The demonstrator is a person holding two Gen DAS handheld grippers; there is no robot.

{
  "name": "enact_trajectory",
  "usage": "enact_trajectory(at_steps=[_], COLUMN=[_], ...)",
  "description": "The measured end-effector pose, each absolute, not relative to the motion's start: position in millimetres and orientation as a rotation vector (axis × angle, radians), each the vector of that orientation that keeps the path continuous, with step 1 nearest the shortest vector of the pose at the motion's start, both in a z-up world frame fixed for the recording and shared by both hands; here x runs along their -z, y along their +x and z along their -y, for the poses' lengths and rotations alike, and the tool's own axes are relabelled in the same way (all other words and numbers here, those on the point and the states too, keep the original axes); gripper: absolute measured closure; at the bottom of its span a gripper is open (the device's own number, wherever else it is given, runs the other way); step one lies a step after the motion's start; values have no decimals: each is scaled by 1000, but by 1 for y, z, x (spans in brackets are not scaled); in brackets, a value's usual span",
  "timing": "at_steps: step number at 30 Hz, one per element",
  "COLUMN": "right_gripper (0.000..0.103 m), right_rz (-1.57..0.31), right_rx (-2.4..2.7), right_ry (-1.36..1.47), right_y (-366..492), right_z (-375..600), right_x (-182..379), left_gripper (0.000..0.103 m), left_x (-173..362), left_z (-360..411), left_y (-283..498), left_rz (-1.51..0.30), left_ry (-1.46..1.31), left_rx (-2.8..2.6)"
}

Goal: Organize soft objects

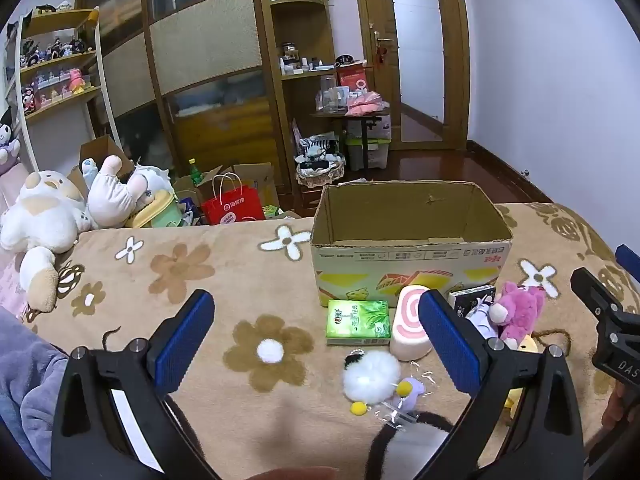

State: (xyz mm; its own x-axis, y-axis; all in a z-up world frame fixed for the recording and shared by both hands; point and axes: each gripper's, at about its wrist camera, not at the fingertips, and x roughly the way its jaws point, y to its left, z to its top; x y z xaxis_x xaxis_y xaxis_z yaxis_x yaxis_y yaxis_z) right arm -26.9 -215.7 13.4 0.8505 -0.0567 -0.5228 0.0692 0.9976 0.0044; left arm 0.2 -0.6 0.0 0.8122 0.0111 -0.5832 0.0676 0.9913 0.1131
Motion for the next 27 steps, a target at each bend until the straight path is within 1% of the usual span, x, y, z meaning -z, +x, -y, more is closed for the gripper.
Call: enact_trajectory(at_steps=[16, 27], right_gripper=[0, 0], right_rz=[-542, -534], right_rx=[69, 79], right_ry=[28, 36], right_y=[-28, -19], right_z=[217, 225], right_x=[-15, -21], left_gripper=[2, 2], left_x=[-4, -7], left_z=[-1, 1], left_y=[1, -12], left_rz=[-611, -564], left_ry=[123, 132], left_rx=[35, 36])
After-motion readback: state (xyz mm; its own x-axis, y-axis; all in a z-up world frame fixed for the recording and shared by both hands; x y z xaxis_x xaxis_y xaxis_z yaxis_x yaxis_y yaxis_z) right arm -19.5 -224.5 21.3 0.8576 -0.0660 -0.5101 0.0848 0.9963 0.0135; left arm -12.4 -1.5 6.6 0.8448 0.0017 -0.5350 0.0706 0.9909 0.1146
